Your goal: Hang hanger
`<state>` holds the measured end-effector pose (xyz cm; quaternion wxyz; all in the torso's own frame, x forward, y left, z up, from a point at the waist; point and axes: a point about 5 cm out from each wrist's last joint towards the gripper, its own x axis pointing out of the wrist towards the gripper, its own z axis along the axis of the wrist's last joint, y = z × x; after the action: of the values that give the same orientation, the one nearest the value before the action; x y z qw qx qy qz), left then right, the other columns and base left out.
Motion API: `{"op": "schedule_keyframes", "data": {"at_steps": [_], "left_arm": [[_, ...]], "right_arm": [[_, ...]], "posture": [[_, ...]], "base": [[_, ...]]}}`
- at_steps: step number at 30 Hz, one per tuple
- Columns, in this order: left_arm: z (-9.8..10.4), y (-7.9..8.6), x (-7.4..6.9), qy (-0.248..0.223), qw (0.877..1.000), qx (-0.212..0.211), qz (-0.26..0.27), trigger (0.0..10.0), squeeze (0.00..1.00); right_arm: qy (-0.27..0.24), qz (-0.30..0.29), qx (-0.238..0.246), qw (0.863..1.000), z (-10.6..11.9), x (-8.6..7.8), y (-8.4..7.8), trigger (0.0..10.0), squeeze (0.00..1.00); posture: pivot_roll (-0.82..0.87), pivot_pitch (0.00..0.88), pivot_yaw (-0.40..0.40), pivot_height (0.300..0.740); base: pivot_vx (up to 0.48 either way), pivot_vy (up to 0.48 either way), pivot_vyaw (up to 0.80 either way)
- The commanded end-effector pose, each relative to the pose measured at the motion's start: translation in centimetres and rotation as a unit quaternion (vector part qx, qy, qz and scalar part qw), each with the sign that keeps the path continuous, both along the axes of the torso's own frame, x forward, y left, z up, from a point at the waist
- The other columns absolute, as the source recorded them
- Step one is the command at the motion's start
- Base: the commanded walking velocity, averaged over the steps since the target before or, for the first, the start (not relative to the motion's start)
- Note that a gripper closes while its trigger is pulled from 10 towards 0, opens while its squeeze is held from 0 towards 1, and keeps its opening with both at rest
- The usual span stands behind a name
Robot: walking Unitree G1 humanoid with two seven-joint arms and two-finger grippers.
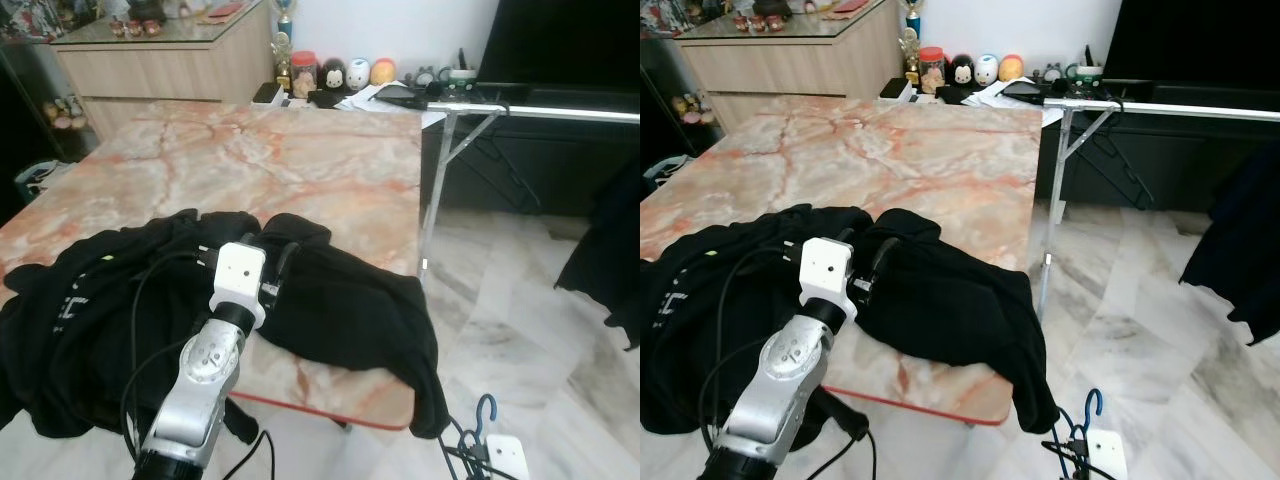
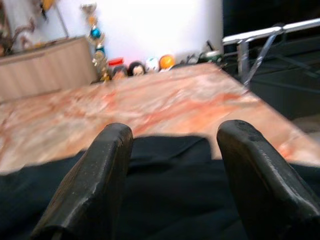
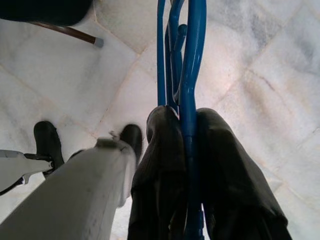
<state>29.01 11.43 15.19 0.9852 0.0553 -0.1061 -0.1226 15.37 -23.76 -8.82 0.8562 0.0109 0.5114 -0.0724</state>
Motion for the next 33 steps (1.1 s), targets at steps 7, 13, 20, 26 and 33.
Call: {"op": "schedule_keyframes", "data": {"at_steps": [7,13,20,26,33], "left_arm": [[0.4,0.5,0.1,-0.008,1.0,0.02,0.007,10.0,0.0],[0.3,0.6,-0.1,-0.005,1.0,0.018,0.009,10.0,0.0],[0.2,0.7,0.0,0.001,1.0,0.019,0.013,10.0,0.0],[0.1,0.9,0.1,0.002,1.0,0.021,0.016,10.0,0.0],[-0.2,1.9,0.3,0.011,0.999,0.03,0.03,10.0,0.0]], "right_arm": [[0.002,-0.002,-0.007,1.0,0.0,-0.3,-0.4,10.0,0.0],[0.002,-0.001,-0.007,1.0,0.0,-0.3,-0.4,10.0,0.0],[-0.001,-0.004,-0.008,1.0,0.1,-0.1,-0.5,10.0,0.0],[-0.002,-0.006,-0.009,1.0,0.1,0.0,-0.5,10.0,0.0],[-0.007,-0.013,-0.01,1.0,0.2,0.1,-0.5,10.0,0.0]], "posture": [[-0.02,0.0,0.032,0.74],[-0.02,0.0,0.031,0.74],[-0.02,0.0,0.029,0.74],[-0.02,0.0,0.028,0.74],[-0.02,0.0,0.028,0.74]], "base": [[0.0,-0.48,0.0],[0.0,-0.48,0.0],[0.0,-0.48,0.0],[0.0,-0.48,0.0],[0.0,-0.48,0.0]]}}
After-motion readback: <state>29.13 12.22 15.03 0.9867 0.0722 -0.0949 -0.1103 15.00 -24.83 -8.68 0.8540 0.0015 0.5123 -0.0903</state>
